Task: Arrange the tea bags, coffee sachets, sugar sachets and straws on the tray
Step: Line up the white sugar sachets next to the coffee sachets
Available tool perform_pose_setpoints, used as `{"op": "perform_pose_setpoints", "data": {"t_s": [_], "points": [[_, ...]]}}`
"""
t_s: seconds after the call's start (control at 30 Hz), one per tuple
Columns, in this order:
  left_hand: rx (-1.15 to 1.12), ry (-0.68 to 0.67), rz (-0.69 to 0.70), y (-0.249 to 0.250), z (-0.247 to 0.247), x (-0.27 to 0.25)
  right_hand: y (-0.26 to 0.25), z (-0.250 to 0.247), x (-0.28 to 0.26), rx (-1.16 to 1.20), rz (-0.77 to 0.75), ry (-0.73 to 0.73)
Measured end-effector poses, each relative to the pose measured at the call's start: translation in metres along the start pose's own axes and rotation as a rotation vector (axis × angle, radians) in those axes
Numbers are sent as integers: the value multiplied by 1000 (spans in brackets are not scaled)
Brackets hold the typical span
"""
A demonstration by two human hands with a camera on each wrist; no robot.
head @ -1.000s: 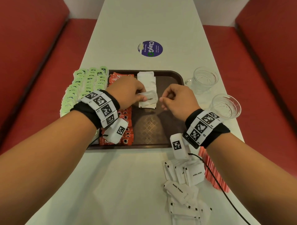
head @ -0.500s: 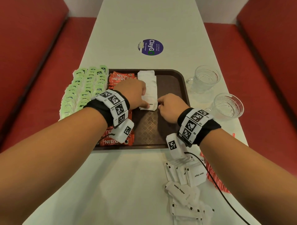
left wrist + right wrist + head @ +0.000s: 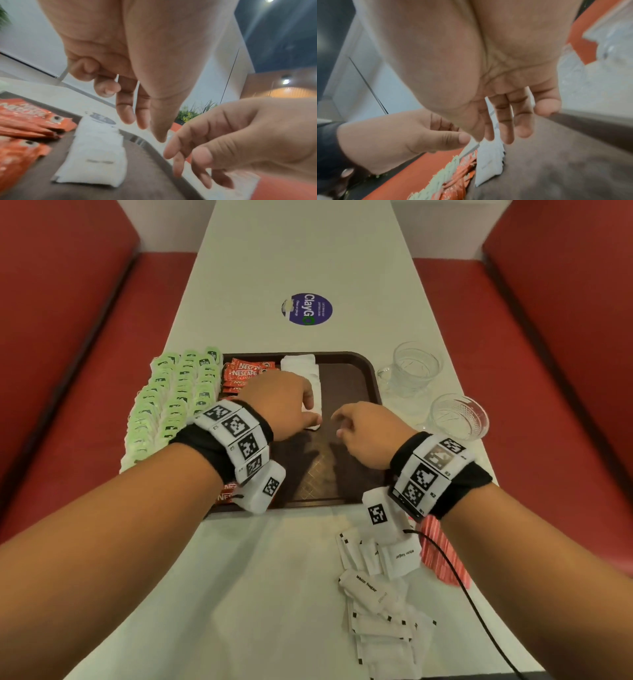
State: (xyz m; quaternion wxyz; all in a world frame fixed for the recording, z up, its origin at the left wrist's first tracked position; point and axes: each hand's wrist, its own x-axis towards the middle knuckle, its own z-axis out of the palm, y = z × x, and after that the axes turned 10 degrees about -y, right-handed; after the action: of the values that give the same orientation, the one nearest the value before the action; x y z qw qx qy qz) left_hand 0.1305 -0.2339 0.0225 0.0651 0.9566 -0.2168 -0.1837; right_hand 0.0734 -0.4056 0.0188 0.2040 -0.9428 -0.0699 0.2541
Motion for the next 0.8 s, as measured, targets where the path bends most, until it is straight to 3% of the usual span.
{"op": "perform_pose_setpoints", "data": {"t_s": [0.13,0.33,0.5,0.8], "points": [[-110,20,132,36,4,-45,7,-5,-52,-3,-26,10],[-3,-141,275,86,46,-85,30,20,-116,-60,18,-45],[135,-216,214,108,82,-95,47,55,-136,-226,78,-103],[112,-164,73,110,86,-99,42,79,-128,-313,59,30]]}}
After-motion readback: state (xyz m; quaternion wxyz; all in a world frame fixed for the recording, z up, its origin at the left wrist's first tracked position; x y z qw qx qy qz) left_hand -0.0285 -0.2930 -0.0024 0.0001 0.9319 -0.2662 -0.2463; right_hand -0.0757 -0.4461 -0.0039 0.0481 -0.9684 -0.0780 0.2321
